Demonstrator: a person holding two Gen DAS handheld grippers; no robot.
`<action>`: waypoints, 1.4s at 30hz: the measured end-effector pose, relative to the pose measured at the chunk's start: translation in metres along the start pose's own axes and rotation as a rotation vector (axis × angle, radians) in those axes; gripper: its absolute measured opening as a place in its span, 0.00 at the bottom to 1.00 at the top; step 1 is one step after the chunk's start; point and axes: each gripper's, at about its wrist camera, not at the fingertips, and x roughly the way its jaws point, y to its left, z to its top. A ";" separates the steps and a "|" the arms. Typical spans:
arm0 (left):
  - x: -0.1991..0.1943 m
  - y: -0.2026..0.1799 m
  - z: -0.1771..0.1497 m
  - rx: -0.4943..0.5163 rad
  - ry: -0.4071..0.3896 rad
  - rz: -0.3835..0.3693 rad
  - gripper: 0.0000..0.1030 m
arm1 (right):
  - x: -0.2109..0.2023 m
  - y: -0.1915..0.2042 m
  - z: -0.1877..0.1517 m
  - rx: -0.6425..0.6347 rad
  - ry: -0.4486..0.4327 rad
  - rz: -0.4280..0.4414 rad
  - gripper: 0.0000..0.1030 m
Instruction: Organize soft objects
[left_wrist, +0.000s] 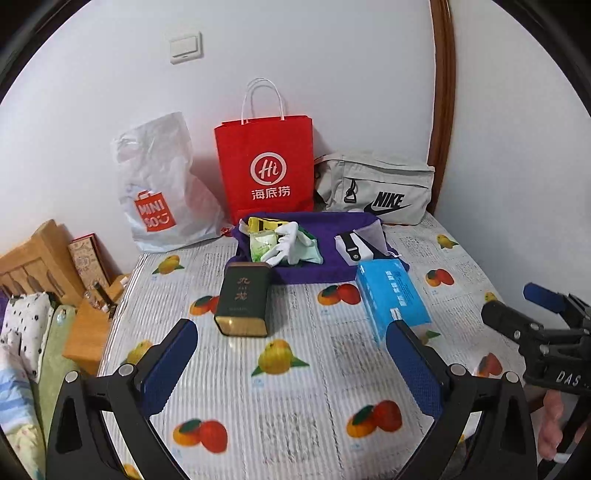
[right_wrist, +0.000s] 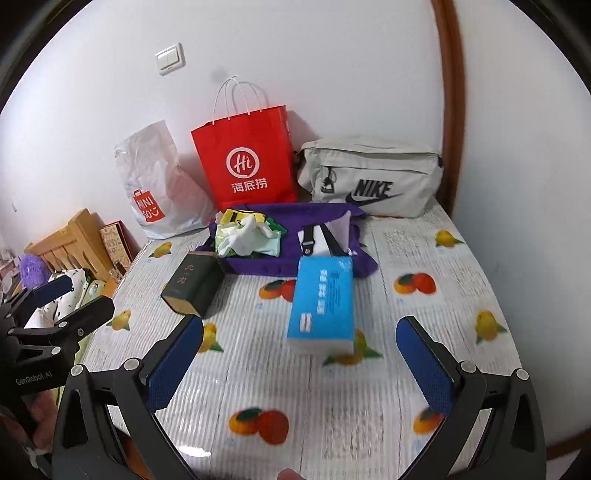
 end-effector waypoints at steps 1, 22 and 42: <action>-0.004 -0.001 -0.003 -0.005 -0.004 0.000 1.00 | -0.004 0.000 -0.004 -0.001 0.003 0.001 1.00; -0.043 0.010 -0.037 -0.053 -0.048 0.014 1.00 | -0.048 0.003 -0.049 -0.027 -0.032 -0.034 1.00; -0.047 0.019 -0.043 -0.069 -0.049 0.017 1.00 | -0.050 0.008 -0.054 -0.025 -0.037 -0.036 1.00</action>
